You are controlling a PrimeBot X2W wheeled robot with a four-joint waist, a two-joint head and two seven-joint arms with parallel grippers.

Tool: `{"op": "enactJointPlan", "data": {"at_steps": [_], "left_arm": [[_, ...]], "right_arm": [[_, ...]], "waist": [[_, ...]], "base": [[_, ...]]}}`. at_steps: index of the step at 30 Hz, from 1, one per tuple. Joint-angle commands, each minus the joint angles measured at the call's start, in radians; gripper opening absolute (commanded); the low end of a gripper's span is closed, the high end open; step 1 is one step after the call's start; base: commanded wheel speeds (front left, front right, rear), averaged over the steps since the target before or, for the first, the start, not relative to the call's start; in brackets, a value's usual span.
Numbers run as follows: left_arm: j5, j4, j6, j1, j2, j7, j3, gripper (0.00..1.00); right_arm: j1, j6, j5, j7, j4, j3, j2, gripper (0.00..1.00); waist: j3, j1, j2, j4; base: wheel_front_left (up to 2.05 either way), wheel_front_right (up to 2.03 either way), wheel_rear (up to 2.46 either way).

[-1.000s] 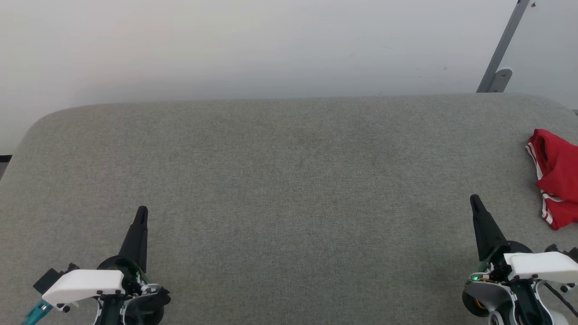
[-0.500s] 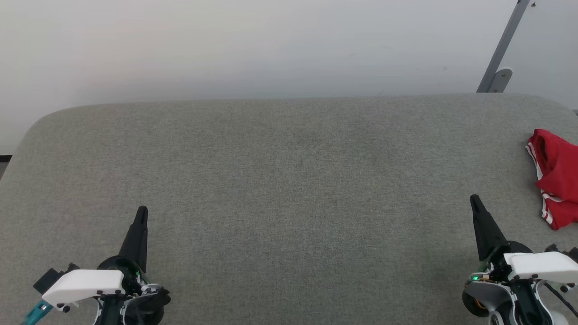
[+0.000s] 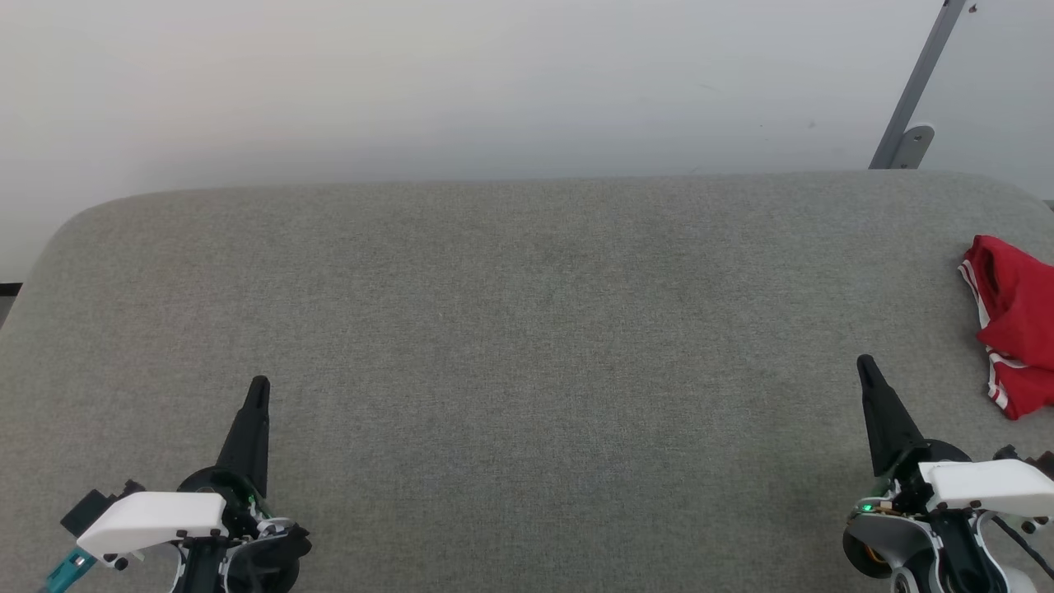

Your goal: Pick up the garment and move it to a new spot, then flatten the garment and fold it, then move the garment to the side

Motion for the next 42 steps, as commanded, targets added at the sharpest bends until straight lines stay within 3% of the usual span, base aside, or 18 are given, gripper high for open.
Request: {"op": "enactJointPlan", "data": {"at_steps": [1,42], "left_arm": [[-0.001,0.0,-0.006,-0.012,0.001,0.003,0.003,0.0],[-0.001,0.0,-0.006,-0.012,0.001,0.003,0.003,0.0]], "right_arm": [[-0.004,0.0,0.004,0.001,0.002,0.0,0.002,0.0],[-0.004,0.0,0.004,0.001,0.002,0.0,0.002,0.0]], "waist": [[0.0,0.0,-0.0001,0.0],[0.0,0.0,-0.0001,0.0]], "base": [[0.0,0.0,0.0],[0.0,0.0,0.0]]}}
